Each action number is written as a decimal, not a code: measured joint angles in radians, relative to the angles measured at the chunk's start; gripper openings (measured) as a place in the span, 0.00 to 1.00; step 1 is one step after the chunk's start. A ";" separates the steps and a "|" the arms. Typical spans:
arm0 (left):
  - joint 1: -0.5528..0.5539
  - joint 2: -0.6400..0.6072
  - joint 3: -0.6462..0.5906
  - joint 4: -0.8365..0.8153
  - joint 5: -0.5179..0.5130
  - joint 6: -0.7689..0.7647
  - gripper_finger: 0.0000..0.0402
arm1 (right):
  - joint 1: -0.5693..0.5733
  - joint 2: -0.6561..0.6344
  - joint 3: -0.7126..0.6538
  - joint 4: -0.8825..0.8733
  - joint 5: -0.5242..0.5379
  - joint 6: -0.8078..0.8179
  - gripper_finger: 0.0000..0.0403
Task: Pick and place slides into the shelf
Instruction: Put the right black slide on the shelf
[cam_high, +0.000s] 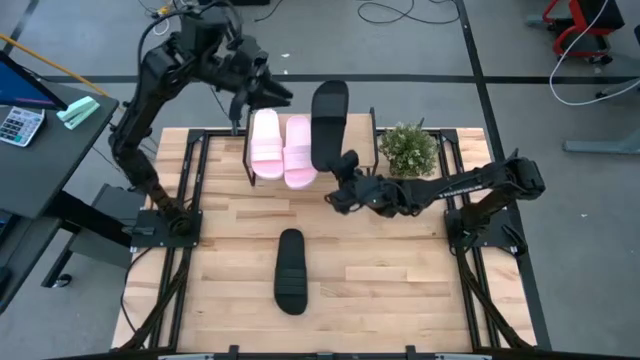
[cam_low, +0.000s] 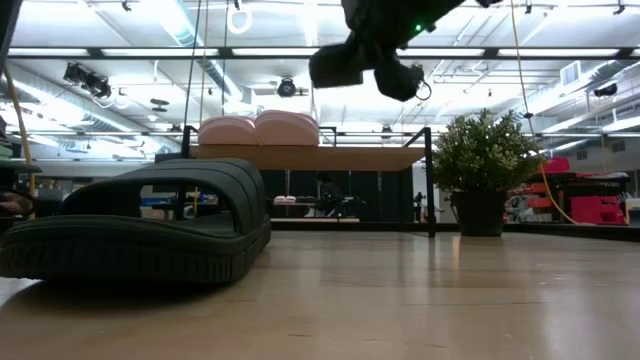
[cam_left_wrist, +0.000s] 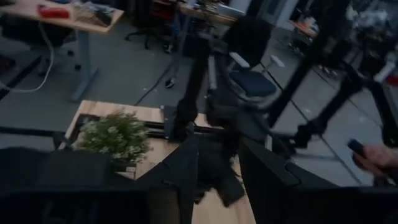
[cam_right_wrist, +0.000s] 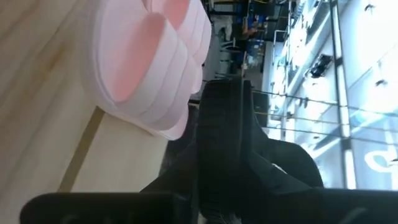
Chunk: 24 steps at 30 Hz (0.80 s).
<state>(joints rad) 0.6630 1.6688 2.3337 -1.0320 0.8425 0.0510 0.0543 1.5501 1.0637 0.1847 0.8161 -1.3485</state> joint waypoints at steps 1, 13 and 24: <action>-0.011 -0.009 0.000 -0.019 0.000 0.038 0.29 | -0.015 0.000 0.000 -0.007 -0.019 0.023 0.18; -0.149 -0.044 0.000 -0.134 -0.057 0.281 0.25 | -0.117 0.000 0.000 -0.167 -0.132 0.182 0.18; -0.270 -0.042 -0.001 -0.309 -0.246 0.320 0.19 | -0.133 0.000 0.001 -0.172 -0.190 0.229 0.17</action>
<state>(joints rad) 0.3934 1.6268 2.3325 -1.3409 0.5964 0.3705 -0.0786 1.5497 1.0645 0.0128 0.6262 -1.1190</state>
